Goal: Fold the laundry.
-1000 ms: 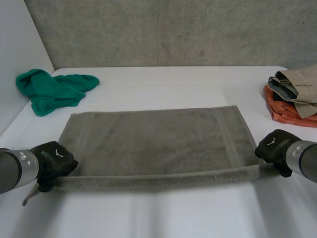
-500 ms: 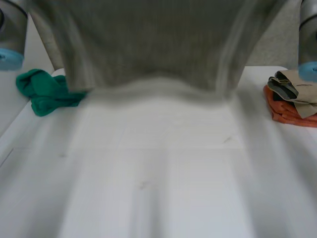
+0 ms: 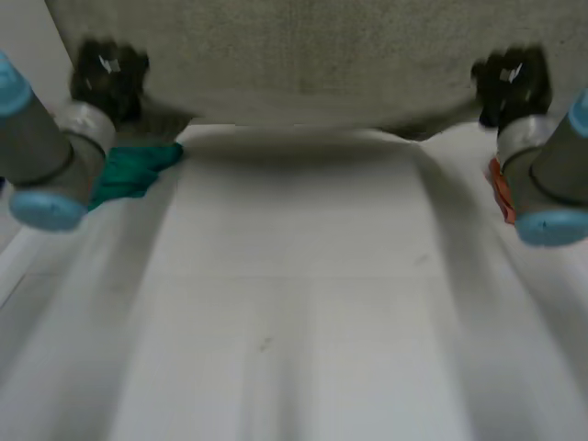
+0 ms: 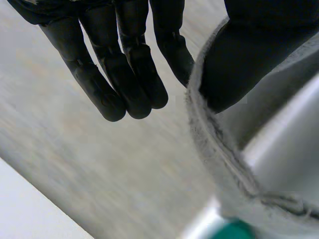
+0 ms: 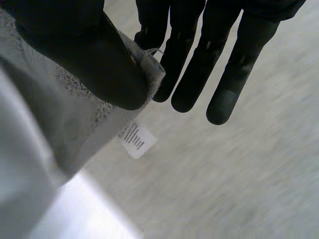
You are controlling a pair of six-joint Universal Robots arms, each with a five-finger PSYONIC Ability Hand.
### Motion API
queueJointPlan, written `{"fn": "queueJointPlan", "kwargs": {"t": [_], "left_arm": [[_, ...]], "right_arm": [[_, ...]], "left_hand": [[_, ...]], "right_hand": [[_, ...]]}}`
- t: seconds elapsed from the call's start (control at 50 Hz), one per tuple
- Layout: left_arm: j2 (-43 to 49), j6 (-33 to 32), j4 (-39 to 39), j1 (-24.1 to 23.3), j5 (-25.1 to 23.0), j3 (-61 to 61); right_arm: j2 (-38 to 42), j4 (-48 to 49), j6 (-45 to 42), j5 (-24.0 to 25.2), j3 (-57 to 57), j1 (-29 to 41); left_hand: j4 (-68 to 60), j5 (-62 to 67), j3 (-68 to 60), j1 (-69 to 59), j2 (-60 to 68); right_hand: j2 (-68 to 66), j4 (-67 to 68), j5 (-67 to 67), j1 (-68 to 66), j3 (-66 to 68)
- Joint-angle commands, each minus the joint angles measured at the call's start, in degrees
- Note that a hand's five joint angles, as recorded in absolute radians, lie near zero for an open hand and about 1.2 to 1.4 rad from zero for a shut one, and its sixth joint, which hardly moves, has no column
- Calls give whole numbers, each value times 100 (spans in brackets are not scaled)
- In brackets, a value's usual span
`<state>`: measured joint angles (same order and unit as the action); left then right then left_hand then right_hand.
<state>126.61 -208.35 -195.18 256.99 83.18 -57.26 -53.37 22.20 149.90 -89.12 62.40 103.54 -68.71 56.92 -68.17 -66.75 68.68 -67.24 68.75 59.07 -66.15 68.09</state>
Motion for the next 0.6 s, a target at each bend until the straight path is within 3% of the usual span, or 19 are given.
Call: {"fn": "queueJointPlan", "kwargs": {"t": [0.02,0.14,0.22,0.26,0.38,0.48,0.6], "left_arm": [[-118,-759,112,27,-110,-1751],[-926,-1514,735,44,-136,-3087],[-1656,-2121,1613,79,-127,-3879],[-2034,-2507,2412,97,-110,-4239],[-2518,-3316,4301,184,-144,-4461],[-2361,-3344,4226,141,-277,-3732],[-1579,-2782,3619,-87,-198,-2528]], "right_arm": [[-23,-751,-540,149,1150,-185],[-620,-2015,-1225,175,1915,-431],[-1218,-3377,-2016,184,2478,-703],[-1587,-3985,-2473,237,2776,-870],[-2255,-4408,-3352,596,3190,-1134],[-2073,-4224,-3284,808,3050,-1091],[-1449,-3654,-2502,677,2427,-845]], "left_hand": [[-1129,1308,-1183,-1325,1132],[-1129,1308,-1183,-1325,1132],[-1129,1308,-1183,-1325,1132],[-1129,1308,-1183,-1325,1132],[-1129,1308,-1183,-1325,1132],[-1129,1308,-1183,-1325,1132],[-1129,1308,-1183,-1325,1132]], "right_hand": [[-1276,1125,1093,-1385,1191],[-1276,1125,1093,-1385,1191],[-1276,1125,1093,-1385,1191],[-1276,1125,1093,-1385,1191],[-1276,1125,1093,-1385,1191],[-1276,1125,1093,-1385,1191],[-1276,1125,1093,-1385,1191]]}}
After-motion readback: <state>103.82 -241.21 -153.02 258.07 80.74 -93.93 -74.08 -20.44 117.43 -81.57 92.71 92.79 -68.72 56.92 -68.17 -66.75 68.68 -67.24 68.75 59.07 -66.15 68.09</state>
